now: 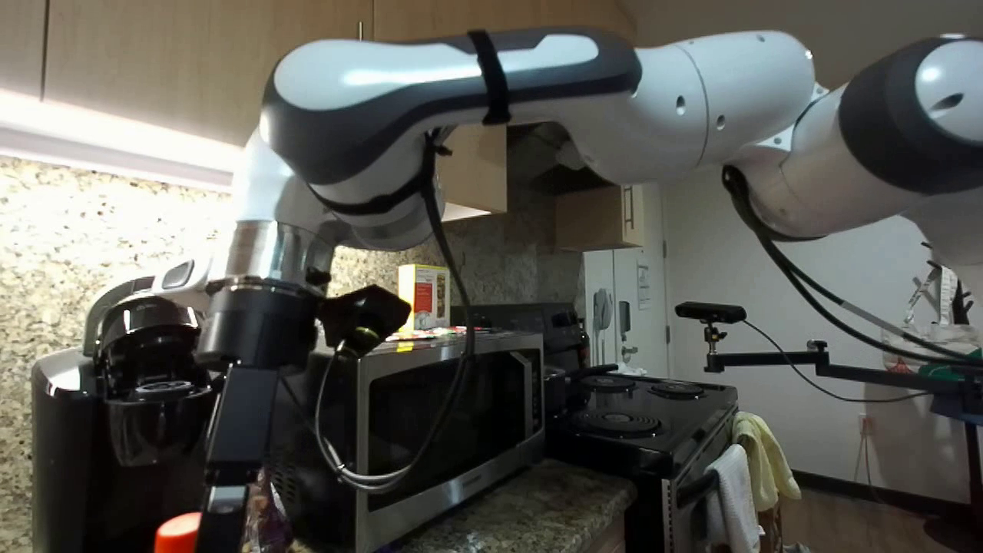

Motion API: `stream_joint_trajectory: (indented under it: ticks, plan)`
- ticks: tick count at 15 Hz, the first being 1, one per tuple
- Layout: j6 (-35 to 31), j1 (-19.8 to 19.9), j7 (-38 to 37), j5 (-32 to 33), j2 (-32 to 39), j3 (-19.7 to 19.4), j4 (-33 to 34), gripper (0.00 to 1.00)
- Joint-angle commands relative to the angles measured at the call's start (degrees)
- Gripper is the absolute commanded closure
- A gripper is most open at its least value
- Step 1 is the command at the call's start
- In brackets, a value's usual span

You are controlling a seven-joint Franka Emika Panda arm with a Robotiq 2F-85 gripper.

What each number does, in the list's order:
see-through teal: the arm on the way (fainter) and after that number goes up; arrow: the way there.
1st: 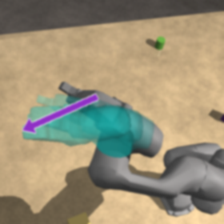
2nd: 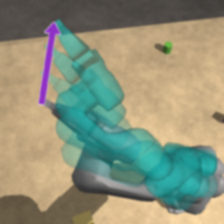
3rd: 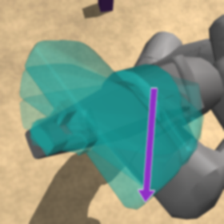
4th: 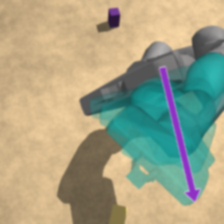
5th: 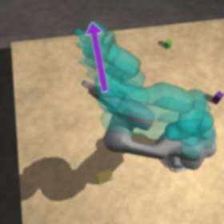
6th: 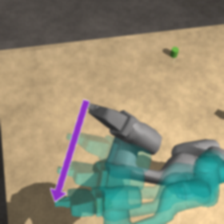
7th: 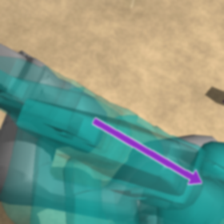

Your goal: Close the microwave door, place the pink jar on the counter, then put the coca-cola bottle in the bag

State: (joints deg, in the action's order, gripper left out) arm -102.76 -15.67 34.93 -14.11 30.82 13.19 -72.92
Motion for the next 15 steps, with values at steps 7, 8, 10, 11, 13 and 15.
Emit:
stream_joint_trajectory:
  ticks: [7, 8, 10, 11, 13, 15]
  plan:
    - [-11.63, -0.22, -17.66, -2.79, -18.61, 1.15, -21.36, 0.00]
    - [-10.58, -0.04, -10.97, -1.94, -15.84, 1.91, -19.17, 0.00]
    - [-10.27, 2.04, -1.16, -3.35, -9.24, 2.05, -14.72, 0.00]
    - [-10.94, 2.46, 2.49, -2.14, -6.33, 2.02, -12.86, 0.00]
    - [-12.86, 4.42, 10.83, -2.43, -0.94, 2.53, -9.53, 0.00]
    - [-12.02, 7.20, 19.39, -3.96, 5.57, 3.56, -4.73, 0.00]
